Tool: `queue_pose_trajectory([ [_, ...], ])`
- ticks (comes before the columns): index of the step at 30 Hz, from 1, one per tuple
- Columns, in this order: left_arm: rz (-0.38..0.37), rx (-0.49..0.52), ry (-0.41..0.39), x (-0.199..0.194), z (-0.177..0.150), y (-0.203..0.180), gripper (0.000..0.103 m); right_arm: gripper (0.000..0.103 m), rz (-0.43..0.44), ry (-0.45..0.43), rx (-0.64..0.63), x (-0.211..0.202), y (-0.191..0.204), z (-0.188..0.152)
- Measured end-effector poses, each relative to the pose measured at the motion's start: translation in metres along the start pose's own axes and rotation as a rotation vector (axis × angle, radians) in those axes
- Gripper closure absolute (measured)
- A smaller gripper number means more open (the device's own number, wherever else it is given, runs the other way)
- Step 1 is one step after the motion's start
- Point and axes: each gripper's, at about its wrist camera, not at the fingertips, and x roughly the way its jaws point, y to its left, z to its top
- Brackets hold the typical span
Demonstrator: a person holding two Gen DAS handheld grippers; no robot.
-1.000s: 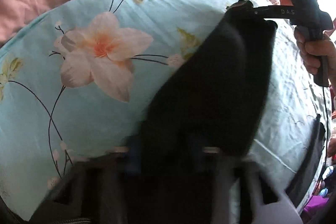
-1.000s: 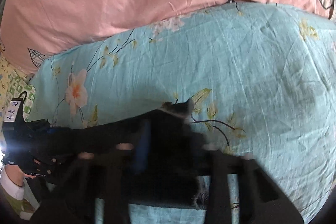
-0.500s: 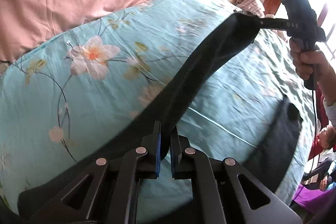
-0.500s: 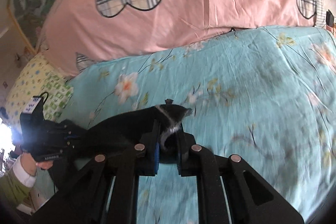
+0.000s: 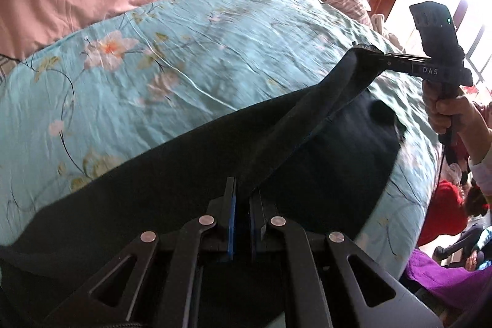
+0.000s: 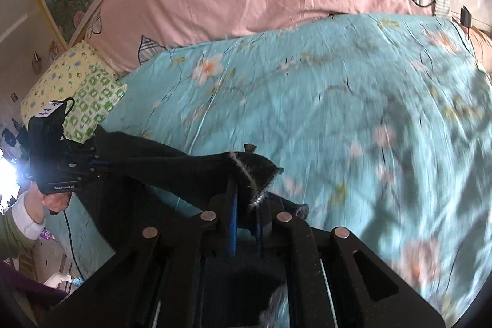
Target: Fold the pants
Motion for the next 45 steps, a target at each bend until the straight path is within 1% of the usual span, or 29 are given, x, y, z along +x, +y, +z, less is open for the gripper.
queue_pose_trajectory([
  [5,-0.021,-0.01,-0.013,-0.011,-0.022,-0.018,0.098,0.093,0.017,-0.039,0.004,-0.018,0.004,-0.027],
  [11,-0.035,-0.025,-0.022,-0.019,-0.039,-0.033,0.098,0.093,-0.01,-0.023,-0.038,-0.023,0.009,-0.055],
  [14,-0.032,-0.011,-0.027,-0.021,-0.045,-0.041,0.098,0.094,-0.014,-0.03,-0.048,-0.028,0.011,-0.063],
  [19,-0.039,0.005,-0.015,-0.015,-0.053,-0.055,0.098,0.094,-0.05,-0.029,-0.081,-0.035,0.014,-0.069],
  [21,-0.048,0.017,-0.015,-0.013,-0.056,-0.06,0.096,0.094,-0.062,-0.031,-0.076,-0.038,0.012,-0.072],
  [22,-0.06,0.022,-0.012,-0.009,-0.058,-0.063,0.095,0.094,-0.068,-0.027,-0.074,-0.038,0.012,-0.073],
  [24,-0.071,0.019,0.014,0.002,-0.06,-0.064,0.089,0.093,-0.124,-0.001,-0.094,-0.033,0.011,-0.077],
  [25,-0.073,0.014,0.035,0.009,-0.061,-0.065,0.084,0.092,-0.145,0.016,-0.096,-0.028,0.01,-0.08],
  [26,-0.076,0.005,0.052,0.015,-0.063,-0.065,0.083,0.085,-0.153,0.031,-0.089,-0.024,0.008,-0.083],
  [27,-0.075,0.001,0.058,0.018,-0.066,-0.065,0.081,0.072,-0.17,0.033,-0.081,-0.023,0.007,-0.086],
  [28,-0.07,-0.005,0.058,0.019,-0.068,-0.065,0.075,0.062,-0.197,0.031,-0.07,-0.025,0.007,-0.088],
  [29,-0.076,-0.011,0.057,0.019,-0.071,-0.066,0.069,0.046,-0.223,0.029,-0.059,-0.028,0.006,-0.089],
  [30,-0.083,-0.018,0.049,0.017,-0.073,-0.065,0.067,0.043,-0.252,0.019,-0.05,-0.033,0.006,-0.091],
  [32,-0.083,-0.042,0.034,0.012,-0.078,-0.064,0.063,0.043,-0.264,-0.001,-0.045,-0.044,0.008,-0.096],
  [36,-0.076,-0.102,-0.007,-0.002,-0.083,-0.056,0.061,0.043,-0.279,-0.054,-0.046,-0.067,0.02,-0.101],
  [39,-0.059,-0.163,-0.05,-0.019,-0.088,-0.049,0.056,0.043,-0.27,-0.11,-0.044,-0.079,0.036,-0.1],
  [40,-0.051,-0.176,-0.062,-0.024,-0.089,-0.046,0.052,0.043,-0.268,-0.123,-0.046,-0.081,0.042,-0.098],
  [41,-0.037,-0.196,-0.078,-0.031,-0.092,-0.042,0.047,0.043,-0.256,-0.145,-0.049,-0.083,0.05,-0.097],
  [42,-0.02,-0.222,-0.094,-0.037,-0.095,-0.038,0.045,0.043,-0.241,-0.161,-0.051,-0.084,0.057,-0.097],
  [45,0.033,-0.293,-0.125,-0.054,-0.105,-0.022,0.044,0.043,-0.167,-0.173,-0.061,-0.076,0.08,-0.094],
])
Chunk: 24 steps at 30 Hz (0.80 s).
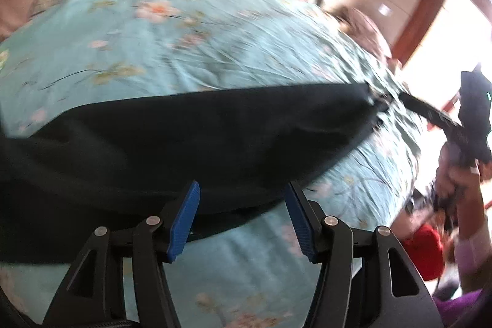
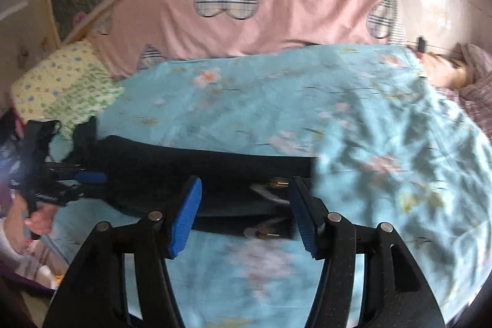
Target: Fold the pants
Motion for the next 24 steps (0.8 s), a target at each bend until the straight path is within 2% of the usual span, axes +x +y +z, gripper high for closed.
queue_pose_trajectory([
  [3,0.045,-0.075,-0.024,-0.013,-0.003,0.02,0.043,0.043,0.055,0.008,-0.019,0.013,0.023,0.001],
  [10,0.22,-0.25,-0.084,-0.049,-0.004,0.08,0.038,0.043,0.207,0.05,-0.035,0.05,0.077,-0.003],
  [17,0.337,-0.373,-0.113,-0.081,0.017,0.141,0.029,0.043,0.328,0.097,-0.085,0.08,0.129,-0.004],
  [20,0.401,-0.412,-0.097,-0.084,0.033,0.166,0.029,0.043,0.366,0.118,-0.117,0.093,0.15,-0.003],
  [24,0.464,-0.457,-0.023,-0.073,0.053,0.201,0.029,0.043,0.407,0.144,-0.153,0.11,0.177,0.001],
])
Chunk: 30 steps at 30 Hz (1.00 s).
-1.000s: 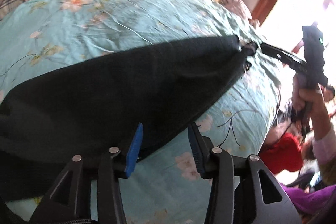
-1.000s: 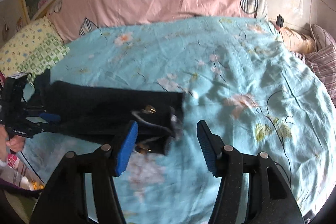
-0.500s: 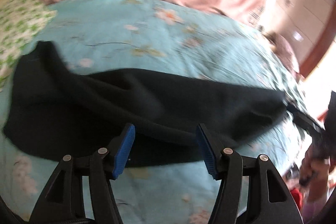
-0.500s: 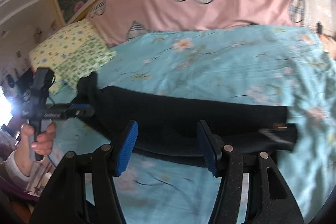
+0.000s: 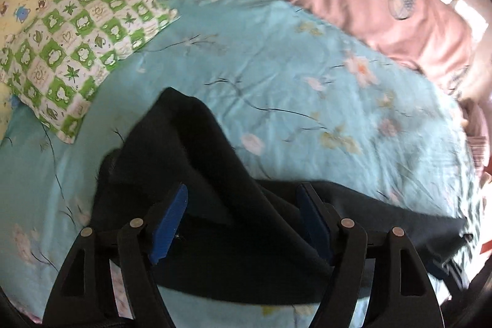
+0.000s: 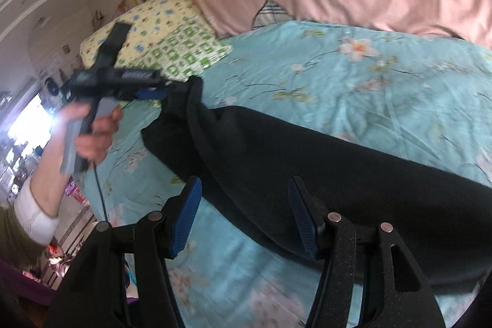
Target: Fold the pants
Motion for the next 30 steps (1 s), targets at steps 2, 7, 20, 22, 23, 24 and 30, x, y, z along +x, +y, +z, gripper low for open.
queue_pose_trajectory([
  [2,0.048,0.005,0.033,0.012,0.011,0.003,0.029,0.043,0.019,0.013,-0.015,0.013,0.008,0.005],
  [7,0.133,0.032,0.11,0.039,0.021,0.001,0.029,0.043,0.061,0.047,-0.048,0.048,0.025,0.022],
  [20,0.114,0.025,0.134,0.053,0.012,0.009,0.095,0.095,0.022,0.211,-0.145,0.126,0.049,0.028],
  [22,0.049,-0.007,0.074,0.038,0.007,0.014,0.097,0.096,0.037,0.184,-0.133,0.119,0.047,0.029],
  [23,0.021,-0.02,0.04,0.028,0.003,0.017,0.098,0.096,0.04,0.168,-0.128,0.114,0.047,0.029],
  [24,-0.007,-0.035,0.005,0.018,-0.002,0.02,0.098,0.096,0.039,0.15,-0.124,0.11,0.048,0.03],
  [30,-0.174,-0.19,-0.167,-0.028,-0.049,0.054,0.099,0.096,0.072,0.072,-0.138,0.08,0.054,0.033],
])
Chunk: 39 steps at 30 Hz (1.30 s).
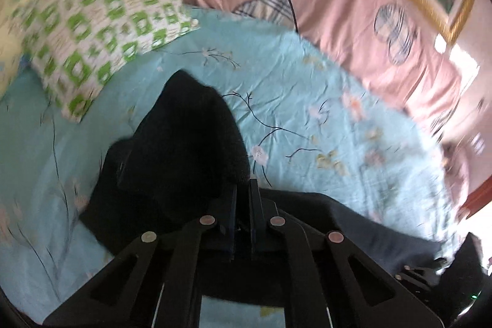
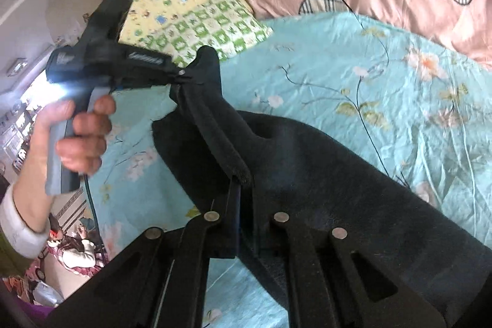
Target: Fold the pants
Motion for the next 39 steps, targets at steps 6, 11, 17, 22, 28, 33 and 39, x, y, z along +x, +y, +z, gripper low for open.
queue_pose_trajectory([
  [6,-0.073,-0.143,-0.021,-0.009,-0.039,0.042,0.099,0.096,0.004,0.032,-0.082,0.002,0.016,-0.016],
  [11,-0.088,-0.209,-0.015,-0.009,-0.061,0.07,0.098,0.096,-0.014,0.075,-0.139,0.009,0.028,-0.03],
  [17,-0.122,-0.234,-0.011,-0.012,-0.078,0.09,0.097,0.092,-0.005,0.104,-0.119,0.015,0.028,-0.031],
  [22,-0.097,-0.211,-0.026,-0.027,-0.084,0.094,0.094,0.082,-0.006,0.118,-0.128,0.01,0.032,-0.032],
  [28,-0.093,-0.262,-0.049,-0.047,-0.082,0.108,0.08,0.057,0.061,0.056,-0.043,-0.004,0.024,-0.018],
  [33,-0.111,-0.312,-0.075,-0.062,-0.072,0.118,0.066,0.057,0.024,0.02,-0.028,0.002,0.015,0.011],
  [39,-0.057,-0.308,-0.062,-0.064,-0.055,0.11,0.057,0.057,0.033,0.033,-0.037,0.04,0.007,0.059],
])
